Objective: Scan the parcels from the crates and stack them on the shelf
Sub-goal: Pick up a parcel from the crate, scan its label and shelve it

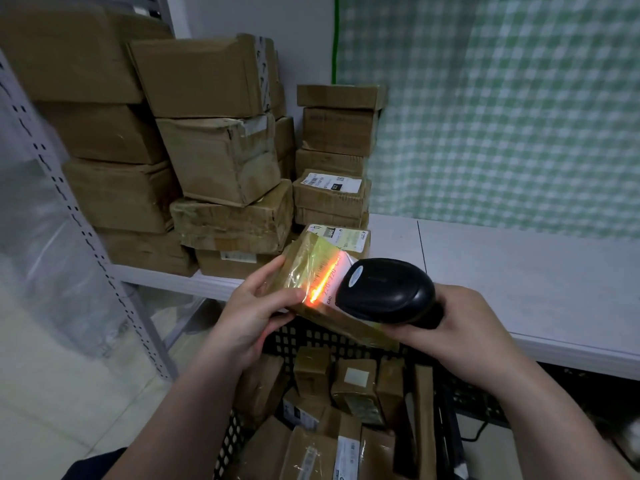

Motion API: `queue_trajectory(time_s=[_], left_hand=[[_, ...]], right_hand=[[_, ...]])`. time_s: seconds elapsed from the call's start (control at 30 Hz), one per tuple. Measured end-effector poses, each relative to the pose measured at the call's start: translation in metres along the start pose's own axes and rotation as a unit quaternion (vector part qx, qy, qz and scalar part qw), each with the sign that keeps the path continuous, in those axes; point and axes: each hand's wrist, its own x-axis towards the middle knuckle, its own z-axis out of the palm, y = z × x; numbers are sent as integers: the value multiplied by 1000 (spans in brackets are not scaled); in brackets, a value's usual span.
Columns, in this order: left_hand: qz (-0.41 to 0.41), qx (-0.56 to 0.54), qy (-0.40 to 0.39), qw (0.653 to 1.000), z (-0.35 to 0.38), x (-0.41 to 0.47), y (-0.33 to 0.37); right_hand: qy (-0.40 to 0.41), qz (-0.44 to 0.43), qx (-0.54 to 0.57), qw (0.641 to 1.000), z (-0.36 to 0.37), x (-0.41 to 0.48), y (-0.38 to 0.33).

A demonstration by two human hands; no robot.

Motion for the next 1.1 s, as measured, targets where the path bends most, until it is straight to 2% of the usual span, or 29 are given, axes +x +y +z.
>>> queue_trajectory(time_s=[0.33, 0.53, 0.67, 0.8, 0.97, 1.1], left_hand=[[-8, 5, -7, 1000, 0, 6, -2], [-21, 0, -5, 1000, 2, 11, -3], [-4, -3, 6, 1000, 6, 15, -2], [8, -47, 0, 999, 15, 25, 11], [22, -35, 6, 999, 45, 54, 40], [56, -6, 0, 998, 69, 87, 68]], right_hand=[[16, -47, -31, 998, 0, 4, 4], [15, -35, -21, 999, 2, 8, 11], [77, 19, 93, 993, 5, 13, 18], [173, 110, 222, 953, 2, 27, 30], [163, 165, 358, 905, -8, 66, 35], [186, 143, 386, 892, -23, 103, 32]])
